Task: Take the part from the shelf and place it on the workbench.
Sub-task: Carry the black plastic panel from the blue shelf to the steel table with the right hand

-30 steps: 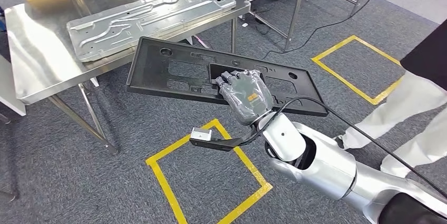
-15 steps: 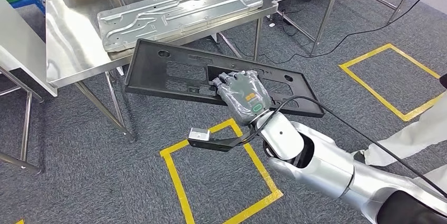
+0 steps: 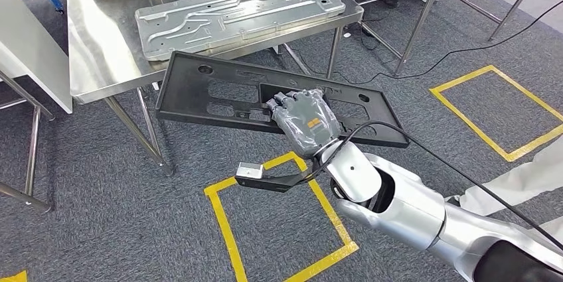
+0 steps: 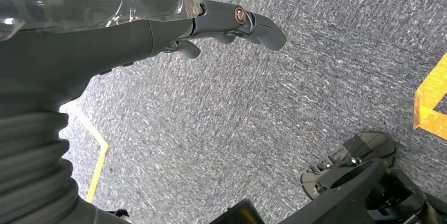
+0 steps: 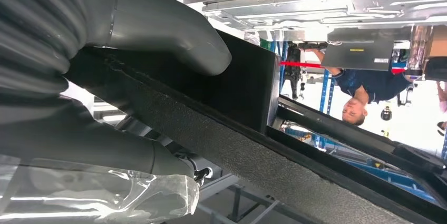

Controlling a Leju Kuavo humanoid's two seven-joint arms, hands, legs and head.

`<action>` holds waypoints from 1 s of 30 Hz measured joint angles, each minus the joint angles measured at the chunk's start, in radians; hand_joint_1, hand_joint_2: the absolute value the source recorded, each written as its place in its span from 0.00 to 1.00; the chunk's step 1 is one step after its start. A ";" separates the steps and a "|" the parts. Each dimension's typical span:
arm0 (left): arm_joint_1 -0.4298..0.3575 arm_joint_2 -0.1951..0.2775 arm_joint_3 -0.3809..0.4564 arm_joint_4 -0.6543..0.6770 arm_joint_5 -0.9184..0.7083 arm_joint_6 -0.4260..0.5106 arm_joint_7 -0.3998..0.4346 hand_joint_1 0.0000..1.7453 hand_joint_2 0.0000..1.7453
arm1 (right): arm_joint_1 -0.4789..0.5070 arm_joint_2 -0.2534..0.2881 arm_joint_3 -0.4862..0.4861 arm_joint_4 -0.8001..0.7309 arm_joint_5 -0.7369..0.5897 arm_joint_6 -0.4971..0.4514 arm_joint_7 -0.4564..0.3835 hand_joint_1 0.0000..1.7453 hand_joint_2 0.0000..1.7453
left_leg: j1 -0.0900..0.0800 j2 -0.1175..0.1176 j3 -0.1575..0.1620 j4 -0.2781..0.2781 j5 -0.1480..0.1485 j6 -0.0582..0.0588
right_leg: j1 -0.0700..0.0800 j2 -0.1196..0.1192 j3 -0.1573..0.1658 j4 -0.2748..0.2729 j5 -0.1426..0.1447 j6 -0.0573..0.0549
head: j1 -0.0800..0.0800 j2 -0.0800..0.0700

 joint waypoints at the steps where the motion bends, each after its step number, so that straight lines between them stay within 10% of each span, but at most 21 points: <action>1: 0.000 0.000 0.000 0.000 -0.001 -0.001 -0.002 0.00 1.00 | 0.000 0.000 0.002 -0.001 0.000 0.001 -0.003 1.00 1.00 | 0.000 0.000 0.000 0.000 0.000 0.001 | 0.000 0.000 0.000 -0.001 0.001 0.003 | 0.000 0.000; 7: 0.002 0.002 0.001 0.000 -0.004 -0.001 -0.008 0.00 1.00 | 0.006 0.004 0.006 -0.011 0.000 0.006 -0.013 1.00 1.00 | 0.010 0.000 0.031 -0.043 0.013 0.028 | -0.003 0.008 0.004 0.006 -0.010 0.032 | 0.000 0.000; 11: 0.004 0.002 0.001 0.000 -0.004 -0.002 -0.007 0.00 1.00 | 0.018 0.003 0.007 -0.012 0.000 0.008 -0.015 1.00 1.00 | 0.022 -0.005 0.050 -0.059 0.016 0.025 | -0.010 0.029 -0.116 0.239 -0.111 0.038 | 0.002 0.000; 13: 0.005 0.002 0.001 0.000 -0.005 -0.002 -0.007 0.00 1.00 | 0.026 0.003 0.007 -0.012 -0.001 0.009 -0.016 1.00 1.00 | 0.032 -0.013 0.053 -0.055 0.010 0.011 | -0.020 0.029 -0.127 0.240 -0.084 0.048 | 0.002 0.000; 16: 0.004 0.005 0.001 0.001 -0.006 -0.002 -0.007 0.00 1.00 | 0.028 0.000 0.008 -0.013 -0.001 0.010 -0.018 1.00 1.00 | 0.049 -0.022 0.053 -0.030 -0.013 -0.027 | -0.036 0.036 -0.042 0.055 0.009 0.069 | 0.003 0.000; 21: 0.005 0.009 0.001 0.002 -0.009 -0.002 -0.007 0.00 1.00 | 0.031 -0.001 0.009 -0.019 -0.003 0.012 -0.023 1.00 1.00 | 0.054 -0.022 0.049 -0.013 -0.033 -0.052 | -0.030 0.046 -0.029 0.032 0.002 0.021 | 0.002 0.000; 24: 0.001 0.009 0.002 0.002 -0.010 0.000 -0.008 0.00 1.00 | 0.030 -0.001 0.008 -0.022 -0.003 0.012 -0.023 1.00 1.00 | 0.050 -0.005 -0.021 0.134 -0.095 -0.048 | -0.023 0.043 -0.018 0.033 -0.008 0.001 | 0.001 0.000; 27: -0.009 0.008 0.004 0.001 -0.010 0.002 -0.008 0.00 1.00 | 0.032 -0.002 0.008 -0.022 -0.006 0.012 -0.024 1.00 1.00 | 0.034 0.000 -0.130 0.319 -0.141 -0.030 | -0.005 0.039 -0.003 0.033 -0.024 -0.015 | 0.000 0.000; 30: -0.009 0.008 0.005 0.001 -0.012 0.002 -0.006 0.00 1.00 | 0.031 -0.002 0.007 -0.023 -0.009 0.013 -0.025 1.00 1.00 | 0.004 0.000 -0.094 0.190 -0.037 0.021 | 0.016 0.040 0.027 0.031 -0.045 -0.024 | 0.000 0.000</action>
